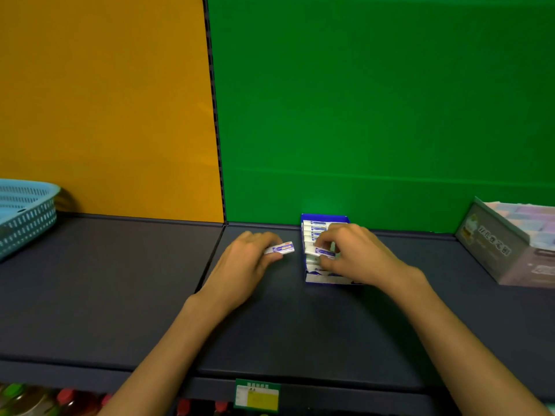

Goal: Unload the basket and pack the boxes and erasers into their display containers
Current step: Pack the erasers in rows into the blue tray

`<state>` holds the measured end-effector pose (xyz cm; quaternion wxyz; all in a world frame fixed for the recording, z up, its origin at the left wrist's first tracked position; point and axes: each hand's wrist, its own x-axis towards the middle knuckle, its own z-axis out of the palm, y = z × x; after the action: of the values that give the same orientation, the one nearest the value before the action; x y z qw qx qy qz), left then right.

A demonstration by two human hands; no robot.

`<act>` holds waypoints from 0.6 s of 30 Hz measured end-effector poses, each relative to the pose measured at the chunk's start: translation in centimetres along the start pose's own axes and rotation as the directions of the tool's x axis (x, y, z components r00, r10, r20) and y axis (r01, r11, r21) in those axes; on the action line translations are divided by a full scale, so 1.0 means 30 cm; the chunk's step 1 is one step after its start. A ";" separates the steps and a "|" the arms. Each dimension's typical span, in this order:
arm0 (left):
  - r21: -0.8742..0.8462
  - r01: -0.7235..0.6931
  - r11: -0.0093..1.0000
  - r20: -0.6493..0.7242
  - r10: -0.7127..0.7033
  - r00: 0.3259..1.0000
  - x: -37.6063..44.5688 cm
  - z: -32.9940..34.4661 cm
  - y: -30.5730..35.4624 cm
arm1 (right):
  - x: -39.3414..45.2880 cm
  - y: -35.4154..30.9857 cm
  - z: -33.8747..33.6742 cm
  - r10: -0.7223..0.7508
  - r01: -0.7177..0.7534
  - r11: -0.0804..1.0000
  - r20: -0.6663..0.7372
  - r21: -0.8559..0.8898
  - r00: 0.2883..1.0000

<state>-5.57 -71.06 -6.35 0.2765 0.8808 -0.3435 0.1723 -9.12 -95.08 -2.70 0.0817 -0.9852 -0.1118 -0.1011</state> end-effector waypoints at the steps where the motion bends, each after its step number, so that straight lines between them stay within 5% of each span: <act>1: -0.008 -0.020 1.000 0.014 0.020 1.000 0.020 0.009 0.020 | -0.003 0.027 -0.009 0.028 -0.027 1.000 0.022 -0.011 0.999; 18: 0.177 -0.116 0.977 0.365 0.044 0.930 0.209 0.151 0.142 | -0.010 0.180 -0.052 0.080 -0.106 0.992 0.297 0.073 0.951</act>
<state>-3.63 -79.62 -5.25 0.1140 0.9055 -0.4054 0.0526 -8.40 -100.61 -2.01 0.1123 -0.9889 -0.0803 0.0552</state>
